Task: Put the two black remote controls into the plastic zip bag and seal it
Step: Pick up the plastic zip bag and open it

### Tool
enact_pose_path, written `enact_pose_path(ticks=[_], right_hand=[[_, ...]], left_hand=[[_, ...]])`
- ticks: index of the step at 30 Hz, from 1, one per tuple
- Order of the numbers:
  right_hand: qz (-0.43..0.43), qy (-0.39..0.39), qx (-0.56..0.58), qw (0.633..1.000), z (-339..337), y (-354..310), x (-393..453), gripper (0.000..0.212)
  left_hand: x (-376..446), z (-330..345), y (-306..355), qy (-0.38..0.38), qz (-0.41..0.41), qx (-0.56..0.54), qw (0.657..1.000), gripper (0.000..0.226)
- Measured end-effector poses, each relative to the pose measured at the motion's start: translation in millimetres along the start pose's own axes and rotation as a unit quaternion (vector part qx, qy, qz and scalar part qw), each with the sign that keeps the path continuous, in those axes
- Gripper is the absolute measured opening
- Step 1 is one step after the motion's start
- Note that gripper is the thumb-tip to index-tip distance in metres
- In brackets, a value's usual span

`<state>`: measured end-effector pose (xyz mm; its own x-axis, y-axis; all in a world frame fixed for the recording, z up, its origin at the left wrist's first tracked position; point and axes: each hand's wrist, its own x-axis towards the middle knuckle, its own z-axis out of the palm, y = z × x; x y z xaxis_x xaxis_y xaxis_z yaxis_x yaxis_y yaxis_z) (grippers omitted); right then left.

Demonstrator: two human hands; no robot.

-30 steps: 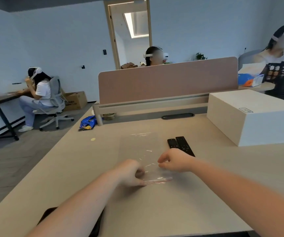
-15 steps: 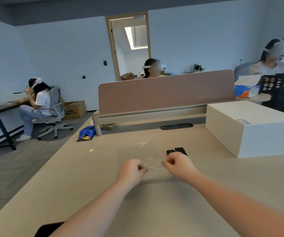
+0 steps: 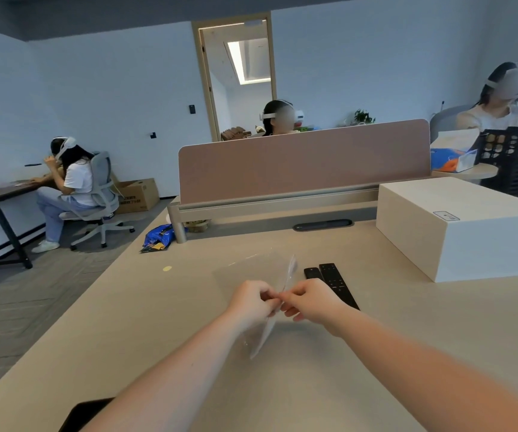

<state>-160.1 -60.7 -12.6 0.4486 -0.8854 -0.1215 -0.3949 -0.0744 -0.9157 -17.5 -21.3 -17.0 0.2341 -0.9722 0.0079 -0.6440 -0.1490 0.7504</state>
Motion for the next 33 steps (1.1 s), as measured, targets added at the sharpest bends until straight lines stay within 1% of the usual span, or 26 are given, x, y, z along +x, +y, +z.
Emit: enact_pose_path(ticks=[6,8,12,15,17,19,21,23,24,27,29,31,33], right_hand=[[0.003,0.015,-0.038,0.999,-3,-1,0,0.016],[-0.001,0.02,-0.058,0.998,-3,-1,0,0.016],[0.009,0.023,-0.083,0.996,-3,0,0,0.022],[0.031,0.032,-0.071,0.996,-3,6,-1,0.028],[0.044,0.046,-0.074,0.995,-2,7,-3,0.025],[0.058,0.08,-0.09,0.991,-6,10,-2,0.02],[0.074,0.117,-0.106,0.985,-15,14,-2,0.018],[0.084,0.128,-0.104,0.983,-24,19,-2,0.023],[0.087,0.128,-0.106,0.982,-26,21,-2,0.025],[0.087,0.12,-0.118,0.982,-22,24,-2,0.026],[0.088,0.118,-0.114,0.983,-17,25,-1,0.022],[0.085,0.118,-0.098,0.985,-15,28,1,0.023],[0.079,0.116,-0.093,0.986,-15,30,1,0.024]], left_hand=[[-5,-2,3,-0.02,-0.027,-0.067,0.997,0.023],[-6,-1,5,-0.015,-0.039,-0.088,0.995,0.026],[-7,2,7,0.017,-0.054,-0.072,0.996,0.033],[-6,3,5,0.028,-0.067,-0.077,0.994,0.032],[-8,2,4,0.032,-0.071,-0.06,0.995,0.03],[-7,-5,1,0.067,-0.057,0.002,0.996,0.025],[-6,-18,-1,0.136,-0.048,0.09,0.985,0.016],[-4,-29,-5,0.197,-0.029,0.109,0.974,0.012],[-4,-31,-6,0.211,-0.017,0.108,0.971,0.012],[-4,-22,-2,0.22,0.007,0.082,0.972,0.007],[-4,-15,2,0.211,0.003,0.061,0.976,0.006],[-5,-11,5,0.202,0.014,0.056,0.978,0.009],[-7,-9,3,0.209,0.043,0.064,0.975,0.015]])
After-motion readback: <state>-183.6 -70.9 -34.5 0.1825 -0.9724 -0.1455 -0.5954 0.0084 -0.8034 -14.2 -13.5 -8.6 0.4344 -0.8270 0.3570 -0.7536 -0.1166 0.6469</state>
